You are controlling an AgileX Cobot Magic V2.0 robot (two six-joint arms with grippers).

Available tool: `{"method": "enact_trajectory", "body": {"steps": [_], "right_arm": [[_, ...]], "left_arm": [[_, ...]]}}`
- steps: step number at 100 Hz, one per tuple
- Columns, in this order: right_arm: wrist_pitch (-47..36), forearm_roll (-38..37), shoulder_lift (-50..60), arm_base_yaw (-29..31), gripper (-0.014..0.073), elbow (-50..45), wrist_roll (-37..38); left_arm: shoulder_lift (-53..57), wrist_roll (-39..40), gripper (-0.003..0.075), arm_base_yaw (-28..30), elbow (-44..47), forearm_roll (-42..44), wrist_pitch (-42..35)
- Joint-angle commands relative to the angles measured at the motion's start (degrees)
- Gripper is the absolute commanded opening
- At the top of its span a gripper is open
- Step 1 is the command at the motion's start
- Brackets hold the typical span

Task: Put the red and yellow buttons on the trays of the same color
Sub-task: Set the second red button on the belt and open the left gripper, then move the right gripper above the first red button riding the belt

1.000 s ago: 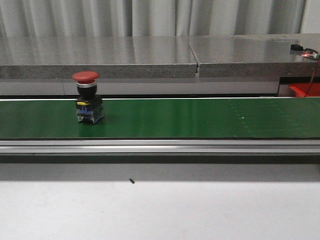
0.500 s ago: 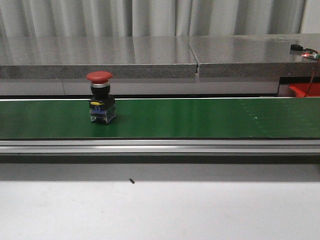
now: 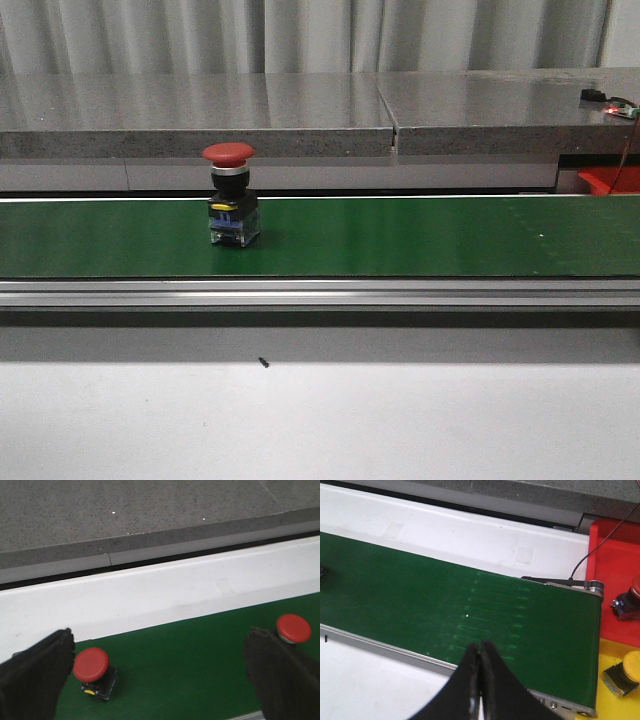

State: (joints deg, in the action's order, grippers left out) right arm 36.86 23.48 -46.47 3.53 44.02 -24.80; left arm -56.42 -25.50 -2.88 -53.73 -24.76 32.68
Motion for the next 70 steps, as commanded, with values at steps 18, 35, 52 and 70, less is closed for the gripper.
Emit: {"method": "enact_trajectory", "body": {"steps": [18,35,52,70], "right_arm": [[-2.99,0.8,0.5,-0.07,-0.0068,1.42,-0.52],[-2.99,0.8,0.5,-0.07,-0.0068,1.42,-0.52],[-3.1,0.8,0.5,-0.07,-0.0068,1.42,-0.52],[-3.36,0.86,0.5,-0.07,-0.0068,1.42,-0.52]], "left_arm": [[17.66,0.11,0.0607,-2.1,15.12,-1.72,-12.35],[27.07,0.11,0.046,-1.97,21.65,-1.95,-12.37],[32.8,0.11,0.0195,-1.97,24.57,-1.96,-11.91],[33.83,0.11,-0.002,-1.97,25.09,-1.96,-11.31]]}}
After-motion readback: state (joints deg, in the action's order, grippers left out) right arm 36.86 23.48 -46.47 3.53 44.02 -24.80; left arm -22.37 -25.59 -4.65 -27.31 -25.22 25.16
